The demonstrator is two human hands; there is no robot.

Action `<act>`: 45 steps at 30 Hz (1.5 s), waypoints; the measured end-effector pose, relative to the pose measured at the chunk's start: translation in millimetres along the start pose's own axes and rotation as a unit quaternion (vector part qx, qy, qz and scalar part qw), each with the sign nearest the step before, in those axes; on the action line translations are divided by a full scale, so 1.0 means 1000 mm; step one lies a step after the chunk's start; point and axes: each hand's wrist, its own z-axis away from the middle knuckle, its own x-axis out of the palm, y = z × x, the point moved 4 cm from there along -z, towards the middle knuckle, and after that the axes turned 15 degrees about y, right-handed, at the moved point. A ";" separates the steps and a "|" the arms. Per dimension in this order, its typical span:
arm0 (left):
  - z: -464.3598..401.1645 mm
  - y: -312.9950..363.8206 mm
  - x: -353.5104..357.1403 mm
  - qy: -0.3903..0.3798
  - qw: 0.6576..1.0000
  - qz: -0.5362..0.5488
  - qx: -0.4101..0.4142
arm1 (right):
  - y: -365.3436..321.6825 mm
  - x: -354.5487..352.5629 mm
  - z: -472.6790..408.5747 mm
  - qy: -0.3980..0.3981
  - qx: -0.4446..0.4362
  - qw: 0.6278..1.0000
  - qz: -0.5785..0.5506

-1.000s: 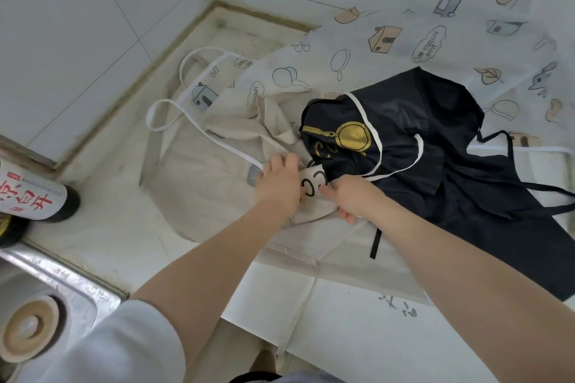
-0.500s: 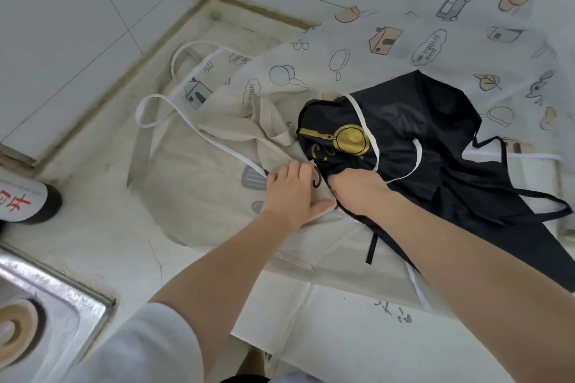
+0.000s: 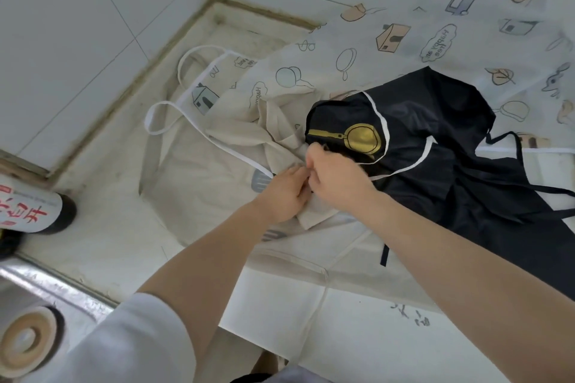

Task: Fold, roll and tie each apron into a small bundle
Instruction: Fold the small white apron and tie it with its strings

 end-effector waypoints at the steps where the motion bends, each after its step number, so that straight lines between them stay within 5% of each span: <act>1: -0.002 -0.002 -0.002 -0.015 0.999 0.035 -0.029 | -0.003 0.008 -0.001 -0.035 0.017 0.999 -0.031; 4: -0.011 -0.008 -0.013 -0.021 0.994 0.059 -0.088 | 0.001 0.023 -0.008 -0.068 0.119 0.987 -0.087; 7: -0.019 -0.026 -0.038 0.122 0.982 0.033 -0.140 | 0.006 0.031 -0.015 -0.078 0.155 0.983 -0.067; 11: -0.024 -0.058 -0.061 0.225 0.932 0.064 -0.277 | 0.007 0.033 -0.025 -0.111 0.154 0.980 -0.053; 16: -0.053 -0.060 -0.084 0.311 0.855 0.241 -0.339 | 0.006 0.039 -0.035 -0.117 0.176 0.977 -0.035; 20: -0.076 -0.069 -0.094 0.212 0.918 0.173 -0.288 | 0.009 0.042 -0.035 -0.124 0.171 0.977 -0.030; 28: -0.102 -0.038 -0.117 0.103 0.926 0.295 -0.211 | 0.012 0.032 -0.038 -0.178 0.196 0.963 -0.046; 33: -0.109 -0.073 -0.127 0.166 0.975 -0.042 -0.139 | 0.020 0.045 -0.035 -0.173 0.193 0.966 -0.021; 36: -0.099 -0.063 -0.122 0.217 0.942 -0.206 -0.154 | 0.023 0.050 -0.036 -0.170 0.190 0.967 0.003; 39: -0.085 -0.049 -0.122 0.285 0.918 -0.253 -0.111 | 0.023 0.053 -0.038 -0.172 0.190 0.966 -0.002; 41: -0.078 -0.048 -0.113 0.239 0.936 -0.243 -0.087 | 0.025 0.051 -0.040 -0.184 0.191 0.964 -0.004; 45: -0.059 -0.062 -0.079 0.020 0.949 -0.098 -0.299 | 0.020 0.042 -0.042 -0.208 0.189 0.959 -0.033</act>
